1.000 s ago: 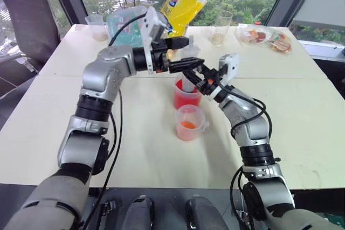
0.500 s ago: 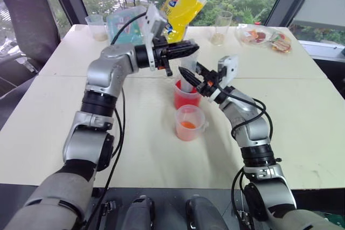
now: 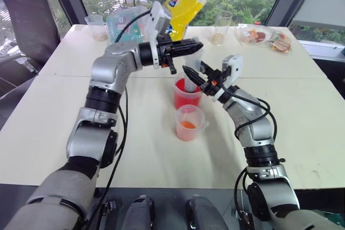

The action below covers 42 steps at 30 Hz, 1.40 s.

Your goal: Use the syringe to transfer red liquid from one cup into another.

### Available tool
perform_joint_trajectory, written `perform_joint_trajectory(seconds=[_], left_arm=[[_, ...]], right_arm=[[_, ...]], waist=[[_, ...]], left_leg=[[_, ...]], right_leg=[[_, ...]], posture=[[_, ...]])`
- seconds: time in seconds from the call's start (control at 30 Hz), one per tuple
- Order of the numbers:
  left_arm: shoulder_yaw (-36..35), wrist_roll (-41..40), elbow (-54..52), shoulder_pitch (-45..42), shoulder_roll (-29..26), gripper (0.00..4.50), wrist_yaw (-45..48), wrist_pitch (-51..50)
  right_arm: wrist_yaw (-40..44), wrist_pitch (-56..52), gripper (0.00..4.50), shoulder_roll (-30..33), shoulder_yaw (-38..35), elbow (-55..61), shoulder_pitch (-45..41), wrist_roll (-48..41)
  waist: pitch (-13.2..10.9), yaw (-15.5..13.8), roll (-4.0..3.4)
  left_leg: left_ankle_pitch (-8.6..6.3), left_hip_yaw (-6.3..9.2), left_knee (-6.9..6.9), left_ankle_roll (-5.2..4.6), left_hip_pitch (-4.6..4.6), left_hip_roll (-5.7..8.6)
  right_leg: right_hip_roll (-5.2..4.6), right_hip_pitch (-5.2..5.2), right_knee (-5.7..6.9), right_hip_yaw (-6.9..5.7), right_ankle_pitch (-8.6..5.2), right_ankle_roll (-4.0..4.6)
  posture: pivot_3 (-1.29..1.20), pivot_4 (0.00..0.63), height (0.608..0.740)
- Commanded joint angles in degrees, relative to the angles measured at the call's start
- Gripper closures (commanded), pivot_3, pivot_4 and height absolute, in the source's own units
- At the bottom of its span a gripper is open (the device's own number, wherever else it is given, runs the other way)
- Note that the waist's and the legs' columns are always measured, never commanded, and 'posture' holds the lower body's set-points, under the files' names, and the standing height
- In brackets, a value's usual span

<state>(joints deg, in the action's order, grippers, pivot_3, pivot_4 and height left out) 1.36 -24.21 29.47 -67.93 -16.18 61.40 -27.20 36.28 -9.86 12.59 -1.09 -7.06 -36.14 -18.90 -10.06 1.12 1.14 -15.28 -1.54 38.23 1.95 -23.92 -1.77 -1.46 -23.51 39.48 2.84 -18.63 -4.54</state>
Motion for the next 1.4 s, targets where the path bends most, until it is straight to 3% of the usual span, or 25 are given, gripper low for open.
perform_joint_trajectory(seconds=[0.03,0.97,1.07,1.3,1.4], left_arm=[[-3.5,-1.2,-1.8,-5.9,-0.3,4.48,-0.8,3.8],[-4.2,-0.8,1.9,-8.4,-1.4,4.48,-0.6,7.4],[-3.4,-0.8,0.6,-6.7,-1.3,3.39,-0.7,6.2],[-2.8,-1.1,-5.8,-1.1,-2.7,0.06,-0.8,3.0],[-3.5,-1.9,-9.9,1.9,-4.1,0.06,-1.5,0.4]], right_arm=[[2.0,-2.1,3.12,0.0,2.6,0.2,1.3,0.2],[2.7,-2.7,3.12,0.2,1.9,0.2,-1.1,-0.7],[2.8,-3.0,3.12,0.4,1.3,0.6,-1.7,-1.1],[2.4,-4.0,3.12,0.4,-0.2,1.2,-3.9,-2.0],[2.1,-4.2,3.12,0.7,-1.1,1.2,-5.1,-2.3]], waist=[[0.0,0.0,0.0],[0.0,0.0,0.0],[0.0,0.0,0.0],[0.0,0.1,0.0],[0.0,0.4,0.0]], left_leg=[[0.0,0.0,0.0,0.0,0.0,0.0],[0.0,0.0,0.0,0.0,0.0,0.0],[0.0,0.0,0.0,0.0,0.0,0.0],[0.03,0.01,0.0,0.05,0.0,0.0],[0.03,0.0,0.0,0.06,0.0,-0.01]], right_leg=[[0.0,0.0,0.0,0.0,0.0,0.0],[0.0,0.0,0.0,0.0,0.0,0.0],[0.01,-0.01,0.0,0.0,0.0,0.0],[-0.01,0.0,0.02,0.0,0.0,0.0],[0.0,-0.03,0.05,0.01,0.0,0.0]], posture=[[0.0,0.15,0.74],[0.0,0.15,0.74],[0.0,0.15,0.74],[0.0,0.15,0.74],[0.0,0.15,0.74]])
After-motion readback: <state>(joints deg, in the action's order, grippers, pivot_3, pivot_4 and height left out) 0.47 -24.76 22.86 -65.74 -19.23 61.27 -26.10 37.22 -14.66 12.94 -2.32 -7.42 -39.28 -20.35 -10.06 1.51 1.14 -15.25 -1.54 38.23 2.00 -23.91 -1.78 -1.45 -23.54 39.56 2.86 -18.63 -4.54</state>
